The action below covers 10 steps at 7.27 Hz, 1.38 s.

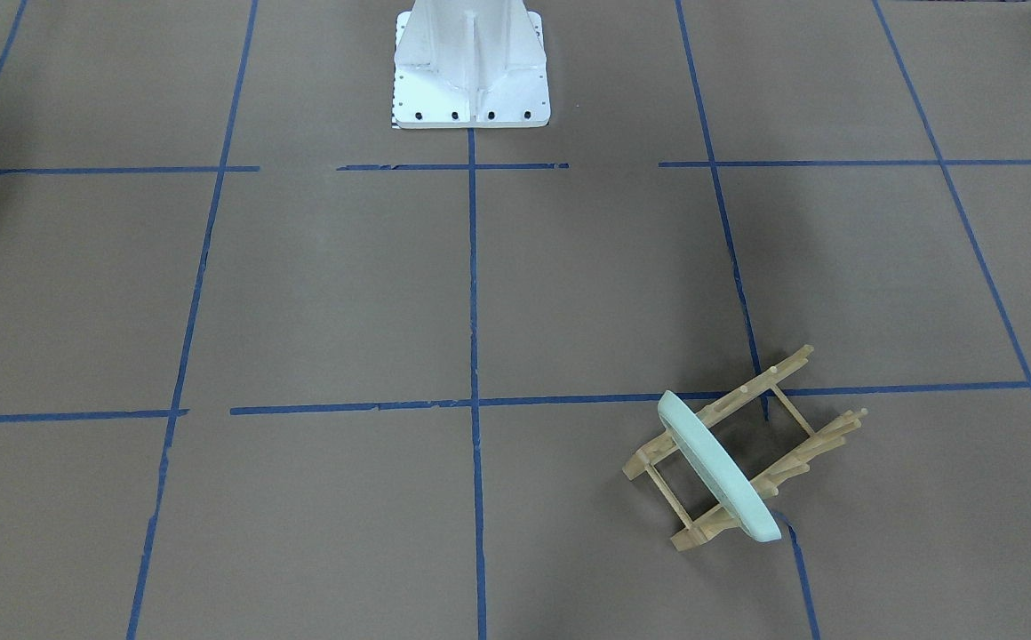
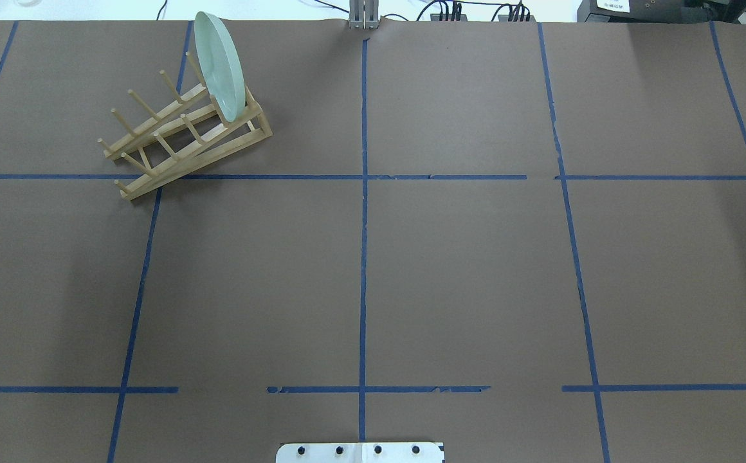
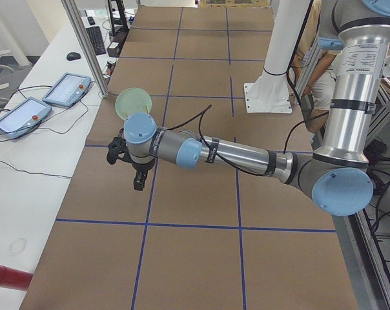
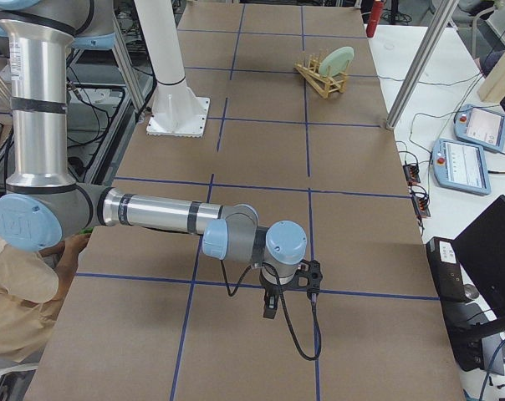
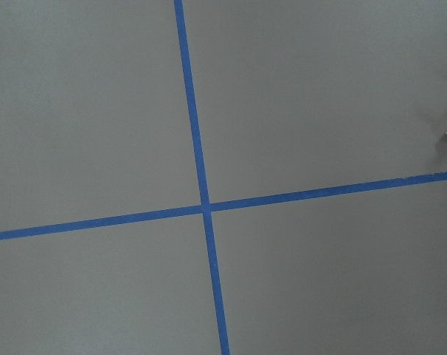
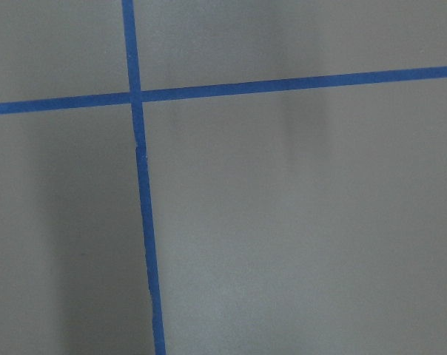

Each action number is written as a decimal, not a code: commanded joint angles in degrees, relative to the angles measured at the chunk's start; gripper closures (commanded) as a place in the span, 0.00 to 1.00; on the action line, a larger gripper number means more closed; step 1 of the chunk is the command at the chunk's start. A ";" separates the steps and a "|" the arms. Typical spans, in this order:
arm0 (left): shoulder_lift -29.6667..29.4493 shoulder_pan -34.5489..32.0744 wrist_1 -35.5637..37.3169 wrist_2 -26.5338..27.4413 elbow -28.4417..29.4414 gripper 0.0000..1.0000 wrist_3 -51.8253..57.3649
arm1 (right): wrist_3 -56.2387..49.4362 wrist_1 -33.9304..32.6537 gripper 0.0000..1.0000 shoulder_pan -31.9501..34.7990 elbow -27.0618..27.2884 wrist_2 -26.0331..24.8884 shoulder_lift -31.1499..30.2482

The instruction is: Place plate on table

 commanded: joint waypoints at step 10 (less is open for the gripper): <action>-14.91 28.54 -63.91 24.95 7.40 0.00 -96.17 | 0.00 0.00 0.00 0.00 0.00 0.00 0.00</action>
